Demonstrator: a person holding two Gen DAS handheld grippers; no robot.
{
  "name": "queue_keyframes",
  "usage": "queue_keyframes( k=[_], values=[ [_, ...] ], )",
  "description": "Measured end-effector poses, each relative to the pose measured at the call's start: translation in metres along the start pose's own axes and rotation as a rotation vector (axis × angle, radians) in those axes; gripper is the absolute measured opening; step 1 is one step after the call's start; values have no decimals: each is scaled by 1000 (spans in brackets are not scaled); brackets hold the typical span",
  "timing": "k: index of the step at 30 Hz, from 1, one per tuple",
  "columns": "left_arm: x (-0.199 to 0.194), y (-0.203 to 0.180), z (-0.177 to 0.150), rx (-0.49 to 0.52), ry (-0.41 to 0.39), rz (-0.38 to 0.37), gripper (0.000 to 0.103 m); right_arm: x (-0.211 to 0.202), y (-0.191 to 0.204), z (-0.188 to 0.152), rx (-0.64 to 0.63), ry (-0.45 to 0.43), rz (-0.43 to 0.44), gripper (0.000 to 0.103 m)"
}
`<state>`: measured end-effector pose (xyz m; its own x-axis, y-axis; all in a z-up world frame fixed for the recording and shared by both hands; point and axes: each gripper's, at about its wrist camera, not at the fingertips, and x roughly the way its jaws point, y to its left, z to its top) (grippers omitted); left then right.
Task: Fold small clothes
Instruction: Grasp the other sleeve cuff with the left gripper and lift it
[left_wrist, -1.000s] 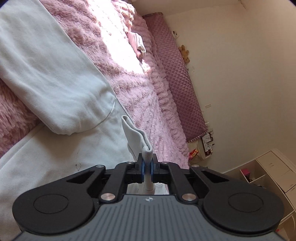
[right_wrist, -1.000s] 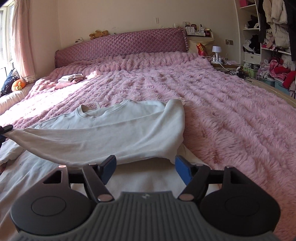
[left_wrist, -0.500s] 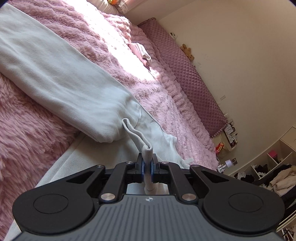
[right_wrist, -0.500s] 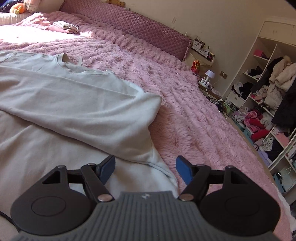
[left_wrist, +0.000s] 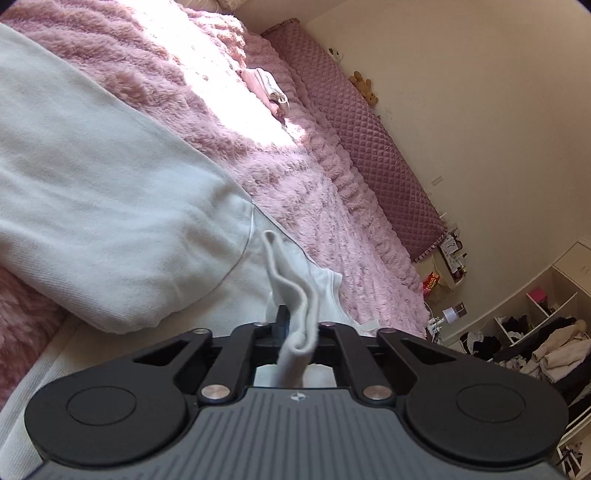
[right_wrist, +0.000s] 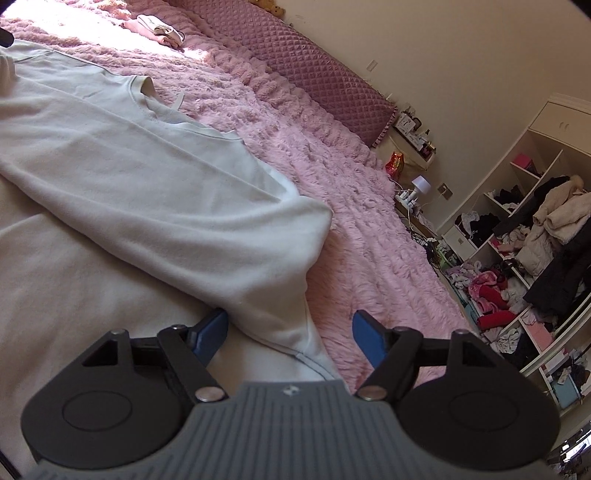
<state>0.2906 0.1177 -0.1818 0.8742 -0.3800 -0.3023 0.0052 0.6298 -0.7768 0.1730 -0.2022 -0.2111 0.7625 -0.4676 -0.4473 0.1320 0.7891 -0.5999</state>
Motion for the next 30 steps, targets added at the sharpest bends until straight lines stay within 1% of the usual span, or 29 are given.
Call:
queue_keyframes(
  k=[2,3,4,5,7,9,11,14,16,17,18,19,21,23,24,25,28,29,30],
  values=[
    [-21,-10,-2,32,-101,-22,4,1,0,0,0,2,3,70],
    [-30,-10,-3,23,-139,-26,4,1,-1,0,5,3,4,70],
    [-37,-8,-5,2,-171,-16,4,1,-1,0,9,4,4,70],
    [-41,-4,-7,-11,-183,-1,4,1,-1,0,13,5,4,70],
    [-42,8,-10,-41,-177,57,4,1,-1,-1,21,5,3,70],
    [-36,22,-12,-73,-126,88,4,3,-2,1,25,5,1,70],
    [-31,30,-15,-86,-97,121,4,3,-2,3,25,-3,-9,70],
    [-30,29,-13,-87,-93,112,4,4,-2,6,22,-43,-35,69],
    [-31,25,-12,-87,-94,90,4,8,-4,9,17,-38,-44,49],
    [-30,23,-11,-90,-90,66,4,10,-6,10,27,-21,-44,22],
    [-30,20,-11,-89,-91,47,4,12,-9,10,43,-5,-35,3],
    [-29,16,-11,-80,-93,31,4,14,-14,8,67,10,-19,5],
    [-31,10,-11,-74,-106,11,4,13,-19,4,87,13,-21,4],
    [-35,8,-11,-88,-125,-12,4,7,-22,-3,90,-11,-48,4],
    [-38,9,-12,-88,-137,-6,4,5,-22,-6,87,-18,-64,4],
    [-38,11,-13,-86,-135,18,4,4,-22,-9,91,-13,-79,4],
    [-30,28,-17,-114,-73,117,4,14,-26,-17,127,49,-60,4],
    [-27,36,-18,-129,-45,130,4,17,-26,-18,131,60,-58,5],
    [-26,40,-18,-134,-36,133,4,18,-26,-19,131,63,-63,5]
  ],
)
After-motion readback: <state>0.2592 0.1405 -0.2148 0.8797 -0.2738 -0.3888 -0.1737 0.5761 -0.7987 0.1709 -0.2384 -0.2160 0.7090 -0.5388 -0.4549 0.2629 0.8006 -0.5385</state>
